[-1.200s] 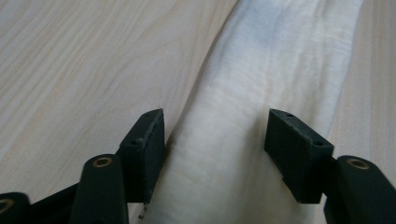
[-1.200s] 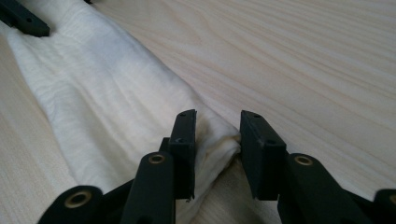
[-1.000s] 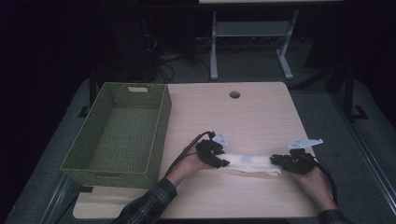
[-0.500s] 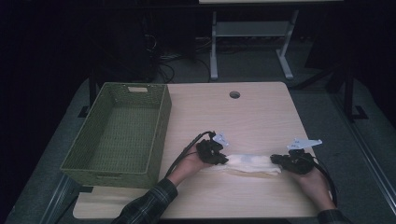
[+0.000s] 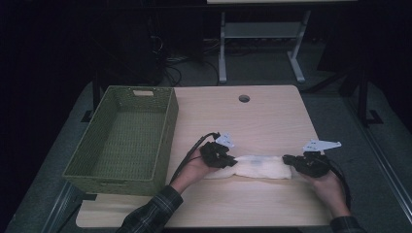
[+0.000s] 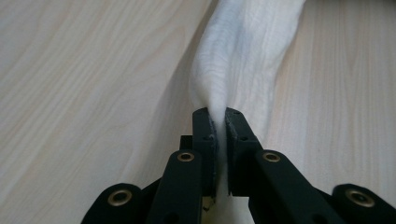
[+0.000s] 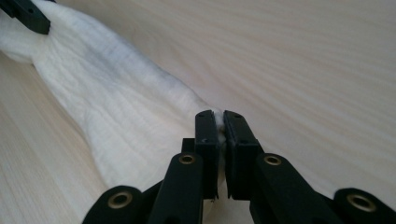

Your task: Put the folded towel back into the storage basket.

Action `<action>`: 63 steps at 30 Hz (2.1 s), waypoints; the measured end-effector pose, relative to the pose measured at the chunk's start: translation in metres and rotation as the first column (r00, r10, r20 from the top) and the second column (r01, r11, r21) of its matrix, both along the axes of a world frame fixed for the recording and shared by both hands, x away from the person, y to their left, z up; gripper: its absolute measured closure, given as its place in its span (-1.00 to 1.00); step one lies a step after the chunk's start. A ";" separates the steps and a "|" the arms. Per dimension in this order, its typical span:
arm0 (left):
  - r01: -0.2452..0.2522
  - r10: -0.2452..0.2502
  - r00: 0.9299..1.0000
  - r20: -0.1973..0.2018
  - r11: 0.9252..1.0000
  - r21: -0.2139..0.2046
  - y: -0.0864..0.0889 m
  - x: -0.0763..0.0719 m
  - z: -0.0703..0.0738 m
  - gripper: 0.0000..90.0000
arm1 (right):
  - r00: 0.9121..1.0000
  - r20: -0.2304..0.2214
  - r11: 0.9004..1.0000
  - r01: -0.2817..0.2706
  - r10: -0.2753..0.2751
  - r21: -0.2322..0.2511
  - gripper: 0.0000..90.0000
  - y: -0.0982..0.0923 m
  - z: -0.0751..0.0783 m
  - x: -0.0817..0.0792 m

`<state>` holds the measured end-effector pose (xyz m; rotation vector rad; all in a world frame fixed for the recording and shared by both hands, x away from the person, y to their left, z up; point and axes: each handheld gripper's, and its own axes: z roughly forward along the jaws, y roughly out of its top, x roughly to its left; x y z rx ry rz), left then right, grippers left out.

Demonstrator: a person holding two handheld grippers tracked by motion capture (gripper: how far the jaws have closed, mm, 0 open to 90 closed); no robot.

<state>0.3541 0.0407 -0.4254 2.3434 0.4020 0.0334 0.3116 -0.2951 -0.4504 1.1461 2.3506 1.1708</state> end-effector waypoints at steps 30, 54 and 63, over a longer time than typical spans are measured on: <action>-0.171 0.189 0.972 0.140 0.976 -0.132 0.094 0.002 0.118 0.88 | 0.970 0.208 0.989 -0.139 0.126 0.047 0.89 0.073 0.107 0.062; -0.349 0.374 0.900 0.224 0.926 -0.145 0.218 -0.017 0.166 0.88 | 0.917 0.251 0.944 -0.328 0.311 0.028 0.89 0.208 0.162 0.116; -0.433 0.457 0.867 0.200 0.889 -0.151 0.274 -0.029 0.152 0.88 | 0.891 0.232 0.916 -0.402 0.391 0.000 0.89 0.271 0.162 0.131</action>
